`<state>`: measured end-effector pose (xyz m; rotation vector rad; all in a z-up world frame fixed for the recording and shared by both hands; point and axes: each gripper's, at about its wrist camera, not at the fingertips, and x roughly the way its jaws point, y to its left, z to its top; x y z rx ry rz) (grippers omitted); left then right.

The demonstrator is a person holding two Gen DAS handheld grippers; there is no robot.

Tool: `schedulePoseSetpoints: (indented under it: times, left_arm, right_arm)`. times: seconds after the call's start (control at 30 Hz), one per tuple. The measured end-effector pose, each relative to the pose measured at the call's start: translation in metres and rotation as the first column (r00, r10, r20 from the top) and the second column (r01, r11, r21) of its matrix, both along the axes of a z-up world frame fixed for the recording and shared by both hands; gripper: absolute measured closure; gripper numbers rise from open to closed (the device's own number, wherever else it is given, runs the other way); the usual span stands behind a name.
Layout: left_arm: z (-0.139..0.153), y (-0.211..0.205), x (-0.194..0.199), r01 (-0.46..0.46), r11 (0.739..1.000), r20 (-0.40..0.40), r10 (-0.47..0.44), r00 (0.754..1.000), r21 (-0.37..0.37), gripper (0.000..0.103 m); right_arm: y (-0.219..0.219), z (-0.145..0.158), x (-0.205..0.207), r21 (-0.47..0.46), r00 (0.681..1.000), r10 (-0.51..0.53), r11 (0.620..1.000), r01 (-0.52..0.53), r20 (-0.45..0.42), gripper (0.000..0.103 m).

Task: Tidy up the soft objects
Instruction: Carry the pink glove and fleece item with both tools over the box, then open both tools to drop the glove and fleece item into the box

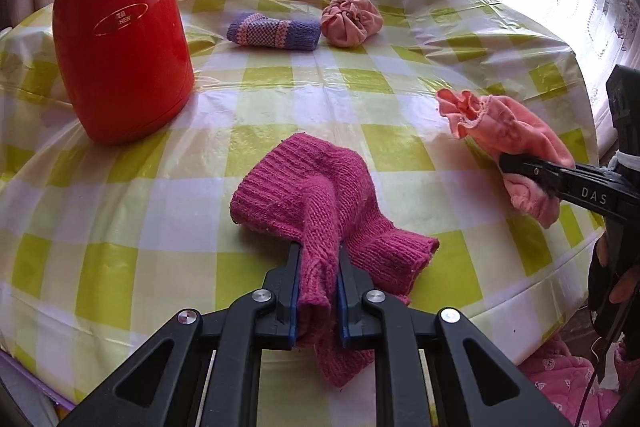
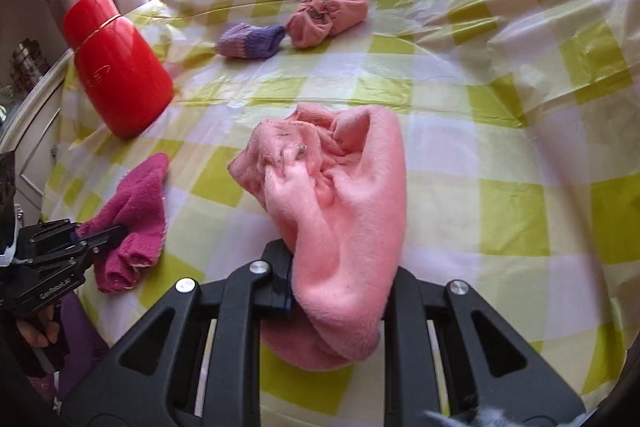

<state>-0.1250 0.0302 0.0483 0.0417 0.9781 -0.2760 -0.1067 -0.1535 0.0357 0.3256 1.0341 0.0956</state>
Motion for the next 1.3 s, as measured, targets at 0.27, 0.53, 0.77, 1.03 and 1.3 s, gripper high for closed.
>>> schedulePoseSetpoints:
  times: [0.27,0.53,0.77,1.03,1.3]
  left_arm:
    - [0.013,0.027,-0.021,-0.022,0.998,0.031,0.020,0.999,0.061,0.088]
    - [0.038,0.066,-0.050,-0.085,0.992,0.086,0.078,0.993,0.089,0.088]
    - [0.048,0.118,-0.084,-0.195,0.977,0.096,0.186,0.978,0.090,0.088]
    - [0.049,0.179,-0.134,-0.358,0.930,0.077,0.353,0.933,0.082,0.088]
    - [0.036,0.234,-0.184,-0.468,0.867,-0.010,0.477,0.879,0.172,0.088]
  right_arm:
    - [0.080,0.009,0.012,0.061,0.983,0.182,0.981,-0.182,-0.006,0.081]
    - [0.146,0.026,0.012,0.103,0.934,0.356,0.929,-0.356,0.020,0.081]
    - [0.218,0.043,0.004,0.103,0.846,0.529,0.840,-0.533,0.061,0.081]
    - [0.301,0.057,-0.016,0.092,0.707,0.701,0.701,-0.707,0.093,0.081]
    - [0.362,0.063,-0.044,0.110,0.538,0.834,0.528,-0.842,0.120,0.079]
